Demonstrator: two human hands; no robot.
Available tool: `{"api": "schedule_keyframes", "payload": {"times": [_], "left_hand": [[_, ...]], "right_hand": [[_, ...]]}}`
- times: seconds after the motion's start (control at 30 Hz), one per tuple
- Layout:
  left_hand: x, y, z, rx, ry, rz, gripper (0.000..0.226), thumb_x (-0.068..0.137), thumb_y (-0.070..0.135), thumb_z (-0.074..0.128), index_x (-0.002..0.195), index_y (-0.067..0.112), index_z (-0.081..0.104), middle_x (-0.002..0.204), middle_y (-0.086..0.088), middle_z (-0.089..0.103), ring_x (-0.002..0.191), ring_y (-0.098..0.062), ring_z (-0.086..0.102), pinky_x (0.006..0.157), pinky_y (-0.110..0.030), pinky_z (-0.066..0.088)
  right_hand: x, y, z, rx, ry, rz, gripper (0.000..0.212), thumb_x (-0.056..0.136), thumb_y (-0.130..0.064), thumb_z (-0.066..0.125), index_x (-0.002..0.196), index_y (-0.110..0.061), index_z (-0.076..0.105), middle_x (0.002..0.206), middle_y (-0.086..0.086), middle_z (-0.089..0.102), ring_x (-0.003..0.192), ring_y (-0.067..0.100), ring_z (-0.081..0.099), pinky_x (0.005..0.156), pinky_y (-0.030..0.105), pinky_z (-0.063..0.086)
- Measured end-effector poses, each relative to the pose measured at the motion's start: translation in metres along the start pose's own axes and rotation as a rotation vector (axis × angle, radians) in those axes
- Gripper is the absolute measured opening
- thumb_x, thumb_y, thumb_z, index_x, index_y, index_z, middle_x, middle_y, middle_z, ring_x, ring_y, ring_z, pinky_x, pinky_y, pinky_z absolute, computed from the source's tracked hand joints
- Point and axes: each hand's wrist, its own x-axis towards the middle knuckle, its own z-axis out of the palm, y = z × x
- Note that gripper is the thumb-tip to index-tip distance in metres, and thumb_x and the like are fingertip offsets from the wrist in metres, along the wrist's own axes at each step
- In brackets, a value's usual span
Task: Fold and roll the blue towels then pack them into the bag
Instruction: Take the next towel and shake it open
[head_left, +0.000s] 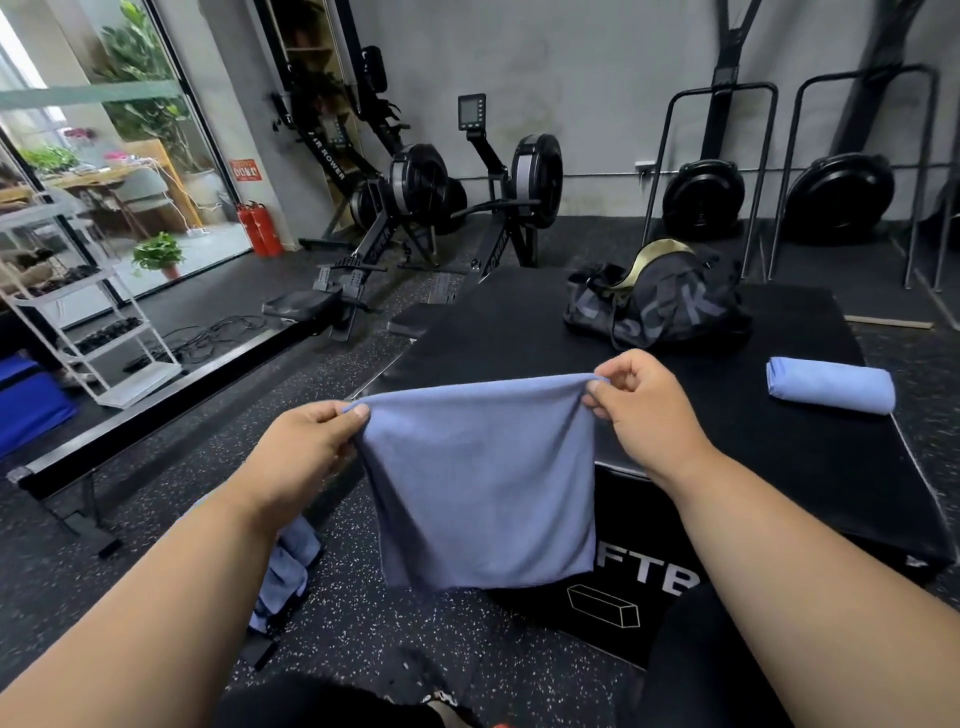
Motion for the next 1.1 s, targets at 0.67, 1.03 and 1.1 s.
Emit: {"api": "schedule_keyframes", "payload": {"times": [0.67,1.03,1.1], "left_hand": [[-0.016,0.066,0.086,-0.242,-0.365,-0.122,0.049,0.098,0.015,0.035,0.121,0.012,0.078,0.117,-0.008,0.079,0.097,-0.018,0.057,0.087,-0.034,0.043],[-0.033,-0.016,0.060,0.014,-0.121,-0.185,0.034,0.078,0.038,0.070,0.109,0.026,0.077,0.100,0.007,0.077,0.085,-0.011,0.059,0.069,-0.027,0.045],[-0.039,-0.040,0.063,0.029,-0.138,-0.334,0.036,0.080,0.050,0.068,0.104,0.025,0.071,0.097,0.004,0.068,0.080,-0.012,0.054,0.065,-0.028,0.040]], "right_hand": [[-0.040,-0.030,0.063,0.201,-0.325,0.073,0.018,0.102,-0.028,0.067,0.110,-0.015,0.077,0.101,0.000,0.080,0.084,0.004,0.066,0.081,0.028,0.048],[-0.046,-0.048,0.050,0.312,-0.373,0.048,0.016,0.103,-0.019,0.061,0.093,-0.013,0.072,0.089,0.009,0.063,0.086,0.023,0.055,0.081,0.036,0.042],[-0.047,-0.054,0.047,0.368,-0.397,0.052,0.013,0.097,-0.025,0.064,0.097,-0.014,0.071,0.092,0.011,0.062,0.089,0.024,0.054,0.082,0.037,0.042]]}}
